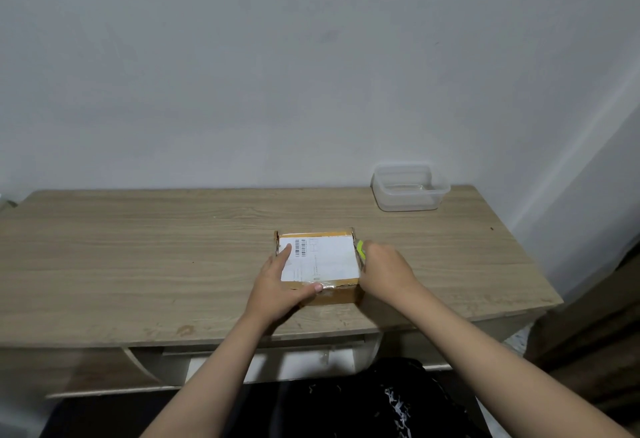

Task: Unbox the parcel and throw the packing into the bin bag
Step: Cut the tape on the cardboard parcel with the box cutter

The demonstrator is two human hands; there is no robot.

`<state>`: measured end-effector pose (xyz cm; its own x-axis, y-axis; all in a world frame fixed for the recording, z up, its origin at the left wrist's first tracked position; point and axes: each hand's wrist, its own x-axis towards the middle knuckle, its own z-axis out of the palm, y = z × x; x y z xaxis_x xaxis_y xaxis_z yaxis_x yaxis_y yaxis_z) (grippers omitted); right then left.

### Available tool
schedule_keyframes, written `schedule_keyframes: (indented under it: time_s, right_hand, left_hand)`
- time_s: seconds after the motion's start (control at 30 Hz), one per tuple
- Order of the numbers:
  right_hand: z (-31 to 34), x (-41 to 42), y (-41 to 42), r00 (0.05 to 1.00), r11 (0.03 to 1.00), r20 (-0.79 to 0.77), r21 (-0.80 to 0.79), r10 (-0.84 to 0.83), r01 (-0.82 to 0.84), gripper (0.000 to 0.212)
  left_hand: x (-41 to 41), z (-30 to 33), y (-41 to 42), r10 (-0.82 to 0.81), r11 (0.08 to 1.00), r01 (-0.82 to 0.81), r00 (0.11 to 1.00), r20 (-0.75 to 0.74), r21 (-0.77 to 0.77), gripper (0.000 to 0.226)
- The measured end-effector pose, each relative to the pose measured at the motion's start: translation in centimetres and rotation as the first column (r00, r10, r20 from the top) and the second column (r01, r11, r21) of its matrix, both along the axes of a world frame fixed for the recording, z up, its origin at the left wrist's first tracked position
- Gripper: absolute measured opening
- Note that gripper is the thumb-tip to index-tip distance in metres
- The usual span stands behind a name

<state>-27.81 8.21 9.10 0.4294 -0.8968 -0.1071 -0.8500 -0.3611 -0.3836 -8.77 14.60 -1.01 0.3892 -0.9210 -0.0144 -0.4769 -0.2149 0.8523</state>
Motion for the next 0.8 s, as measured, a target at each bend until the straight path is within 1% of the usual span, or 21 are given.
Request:
schedule_keyframes:
  time_s: [0.1, 0.2, 0.3, 0.4, 0.47, 0.53, 0.63, 0.8]
  right_hand:
    - [-0.3, -0.1, 0.4, 0.999, 1.0, -0.039, 0.004, 0.011, -0.011, 0.011]
    - [-0.3, 0.0, 0.5, 0.998, 1.0, -0.061, 0.013, 0.028, -0.027, 0.02]
    - [0.5, -0.1, 0.1, 0.997, 0.998, -0.068, 0.046, 0.046, -0.043, 0.019]
    - [1.4, -0.7, -0.4, 0.997, 0.996, -0.075, 0.088, 0.019, -0.012, 0.03]
    - [1.7, -1.1, -0.7, 0.997, 0.992, -0.074, 0.127, 0.01, 0.0, 0.033]
    - [1.9, -1.5, -0.8, 0.997, 0.987, -0.081, 0.163, 0.004, 0.01, 0.034]
    - [2.2, -1.7, -1.0, 0.997, 0.978, -0.073, 0.209, -0.004, 0.02, 0.043]
    - [2.2, -1.4, -1.0, 0.997, 0.979, -0.081, 0.203, 0.008, 0.008, 0.044]
  left_hand:
    - [0.0, -0.1, 0.0, 0.004, 1.0, -0.004, 1.0, 0.0, -0.005, 0.118]
    - [-0.1, 0.0, 0.0, 0.009, 1.0, -0.009, 1.0, -0.006, -0.003, 0.119]
    - [-0.1, 0.0, 0.0, 0.013, 1.0, -0.013, 1.0, -0.004, 0.002, 0.119]
    - [-0.2, -0.1, 0.0, 0.026, 1.0, -0.026, 1.0, -0.01, 0.011, 0.119]
    - [-0.3, -0.1, 0.0, 0.036, 0.999, -0.035, 0.999, -0.018, 0.014, 0.119]
    - [-0.4, 0.0, 0.0, 0.043, 0.999, -0.043, 0.999, -0.017, 0.011, 0.116]
    - [-0.4, -0.1, 0.0, 0.046, 0.999, -0.046, 0.999, -0.01, 0.002, 0.108]
    - [-0.4, -0.1, -0.1, 0.047, 0.999, -0.047, 0.999, 0.0, -0.001, 0.106]
